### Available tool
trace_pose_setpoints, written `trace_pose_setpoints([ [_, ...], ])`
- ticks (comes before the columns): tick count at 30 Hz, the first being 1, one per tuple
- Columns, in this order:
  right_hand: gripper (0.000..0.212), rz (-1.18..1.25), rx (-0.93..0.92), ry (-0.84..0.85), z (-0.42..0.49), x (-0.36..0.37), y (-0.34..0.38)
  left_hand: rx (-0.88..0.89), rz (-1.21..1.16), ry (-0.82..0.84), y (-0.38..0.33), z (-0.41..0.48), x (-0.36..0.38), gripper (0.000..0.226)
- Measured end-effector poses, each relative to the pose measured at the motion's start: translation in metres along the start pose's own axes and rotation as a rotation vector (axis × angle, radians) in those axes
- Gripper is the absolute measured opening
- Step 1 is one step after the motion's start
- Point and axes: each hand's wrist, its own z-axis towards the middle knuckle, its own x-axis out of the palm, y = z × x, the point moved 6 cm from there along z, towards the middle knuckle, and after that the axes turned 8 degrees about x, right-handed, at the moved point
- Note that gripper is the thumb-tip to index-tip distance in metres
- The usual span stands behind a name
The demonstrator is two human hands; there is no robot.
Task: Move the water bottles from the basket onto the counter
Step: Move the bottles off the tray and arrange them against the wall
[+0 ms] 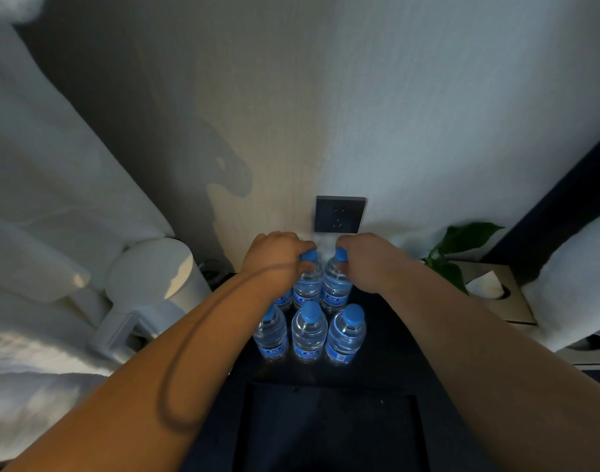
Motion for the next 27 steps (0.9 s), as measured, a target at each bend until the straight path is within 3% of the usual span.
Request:
trace_pose_setpoints([
  [13, 0.027, -0.068, -0.033, 0.046, 0.0037, 0.0054, 0.0014, 0.016, 0.003, -0.027, 0.0001, -0.0002, 0.0012, 0.038],
  [27, 0.028, -0.034, -0.034, 0.039, -0.0016, 0.0046, 0.0018, -0.038, -0.028, -0.095, -0.0050, -0.0031, -0.0022, 0.037],
])
